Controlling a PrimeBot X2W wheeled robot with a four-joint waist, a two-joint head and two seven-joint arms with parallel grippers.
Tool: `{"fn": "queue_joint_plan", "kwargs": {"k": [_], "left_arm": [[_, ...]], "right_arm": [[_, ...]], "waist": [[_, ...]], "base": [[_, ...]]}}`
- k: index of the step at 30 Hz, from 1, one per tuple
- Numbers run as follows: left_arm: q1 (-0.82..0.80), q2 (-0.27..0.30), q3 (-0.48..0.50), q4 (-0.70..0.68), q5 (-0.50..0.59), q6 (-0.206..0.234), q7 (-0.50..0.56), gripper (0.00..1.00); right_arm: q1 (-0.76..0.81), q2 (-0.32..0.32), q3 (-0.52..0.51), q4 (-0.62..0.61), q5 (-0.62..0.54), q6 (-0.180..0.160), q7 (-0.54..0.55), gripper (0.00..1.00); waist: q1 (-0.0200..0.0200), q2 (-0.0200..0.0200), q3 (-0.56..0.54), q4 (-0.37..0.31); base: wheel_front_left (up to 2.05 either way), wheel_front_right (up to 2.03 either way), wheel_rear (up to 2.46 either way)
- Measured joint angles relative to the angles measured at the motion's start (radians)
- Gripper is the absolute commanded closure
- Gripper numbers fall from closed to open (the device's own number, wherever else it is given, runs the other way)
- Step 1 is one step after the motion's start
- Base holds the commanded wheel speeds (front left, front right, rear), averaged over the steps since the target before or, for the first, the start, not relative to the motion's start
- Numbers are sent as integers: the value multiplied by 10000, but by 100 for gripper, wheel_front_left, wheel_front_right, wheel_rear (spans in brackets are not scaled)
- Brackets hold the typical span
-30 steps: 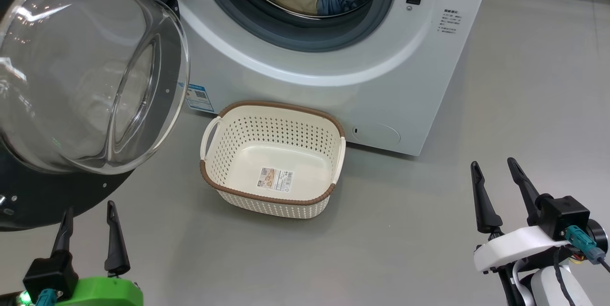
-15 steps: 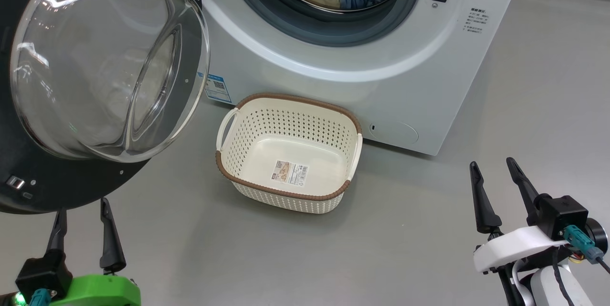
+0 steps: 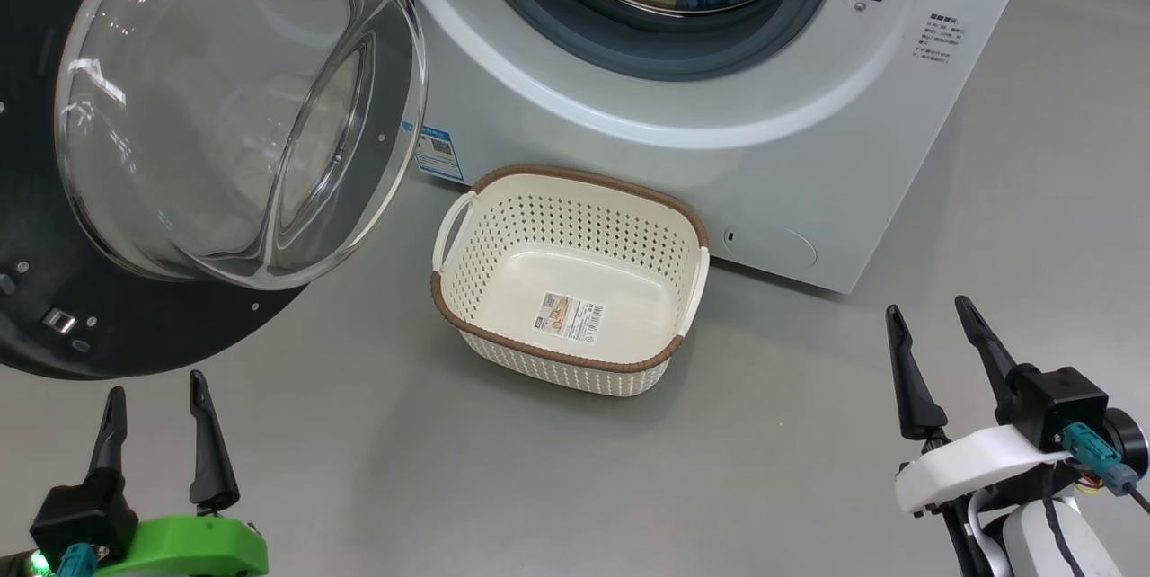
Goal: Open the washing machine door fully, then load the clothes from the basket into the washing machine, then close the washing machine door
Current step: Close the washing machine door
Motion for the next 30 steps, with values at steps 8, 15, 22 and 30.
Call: {"fn": "queue_joint_plan", "kwargs": {"k": [8, 15, 22, 30], "left_arm": [[0, 0, 0, -19, -33, 35, 0, 0], [3, 0, 15, -44, -27, 92, 0, 0], [8, 0, 21, -71, -27, 94, 0, 0], [20, -2, 23, -90, -311, 94, 0, 100]], "right_arm": [[-28, -2, 38, 42, 0, 0, 0, 0], [-44, 0, 96, 79, 0, 0, 0, 0], [-47, 0, 102, 117, 0, 0, 0, 0], [-50, 2, 119, 155, 0, 2, 0, 0]], "waist": [[0, 0, -3, 80], [0, 0, -26, 89], [0, 0, -62, 42], [0, 0, -86, -31]], "base": [[0, 0, 0], [0, 0, 0], [0, 0, 0], [0, 0, 0]]}}
